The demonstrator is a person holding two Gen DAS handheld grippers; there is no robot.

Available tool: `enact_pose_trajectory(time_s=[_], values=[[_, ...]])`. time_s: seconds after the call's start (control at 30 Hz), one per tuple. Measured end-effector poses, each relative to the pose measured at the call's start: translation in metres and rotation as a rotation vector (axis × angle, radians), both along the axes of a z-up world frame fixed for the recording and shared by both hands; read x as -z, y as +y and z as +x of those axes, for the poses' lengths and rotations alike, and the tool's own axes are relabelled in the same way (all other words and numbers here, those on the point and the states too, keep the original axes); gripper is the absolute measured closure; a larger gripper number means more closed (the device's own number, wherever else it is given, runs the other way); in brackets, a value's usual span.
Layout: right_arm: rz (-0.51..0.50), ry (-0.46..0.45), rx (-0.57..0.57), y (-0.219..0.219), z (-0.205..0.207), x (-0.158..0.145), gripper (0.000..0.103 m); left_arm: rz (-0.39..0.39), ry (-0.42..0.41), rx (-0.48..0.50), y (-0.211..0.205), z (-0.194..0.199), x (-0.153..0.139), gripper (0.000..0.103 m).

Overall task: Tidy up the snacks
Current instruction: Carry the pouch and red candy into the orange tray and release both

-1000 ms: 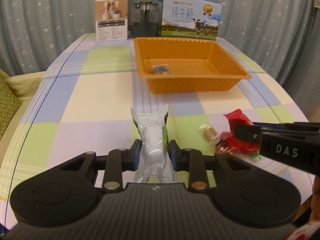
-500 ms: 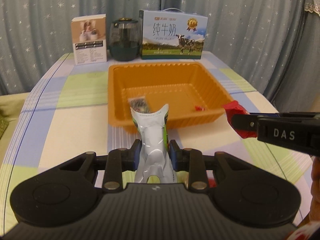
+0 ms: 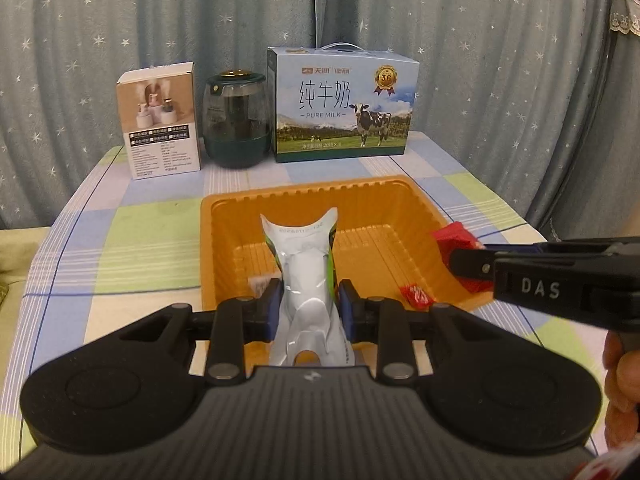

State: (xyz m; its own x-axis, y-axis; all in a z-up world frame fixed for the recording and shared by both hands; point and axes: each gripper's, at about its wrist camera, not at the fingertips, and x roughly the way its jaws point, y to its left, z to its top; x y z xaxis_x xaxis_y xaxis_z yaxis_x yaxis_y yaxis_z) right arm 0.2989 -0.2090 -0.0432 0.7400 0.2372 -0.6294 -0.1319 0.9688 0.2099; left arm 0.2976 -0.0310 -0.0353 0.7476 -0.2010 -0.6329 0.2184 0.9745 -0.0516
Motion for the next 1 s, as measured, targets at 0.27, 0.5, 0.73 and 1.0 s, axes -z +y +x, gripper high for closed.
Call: enact_pose_trajectory(time_s=[0.27, 0.5, 0.73, 1.0], values=[[0.011, 0.033, 0.014, -0.004, 0.028, 0.013, 0.078, -0.002, 0.029, 0.003, -0.003, 0.033, 0.012, 0.076], [0.034, 0.056, 0.035, -0.012, 0.046, 0.023, 0.078, -0.009, 0.058, 0.017, -0.008, 0.055, 0.022, 0.076], [0.050, 0.075, 0.048, -0.018, 0.053, 0.031, 0.078, -0.019, 0.069, 0.030, -0.015, 0.068, 0.030, 0.076], [0.057, 0.091, 0.052, -0.022, 0.053, 0.039, 0.078, -0.027, 0.059, 0.021, -0.010, 0.068, 0.035, 0.061]])
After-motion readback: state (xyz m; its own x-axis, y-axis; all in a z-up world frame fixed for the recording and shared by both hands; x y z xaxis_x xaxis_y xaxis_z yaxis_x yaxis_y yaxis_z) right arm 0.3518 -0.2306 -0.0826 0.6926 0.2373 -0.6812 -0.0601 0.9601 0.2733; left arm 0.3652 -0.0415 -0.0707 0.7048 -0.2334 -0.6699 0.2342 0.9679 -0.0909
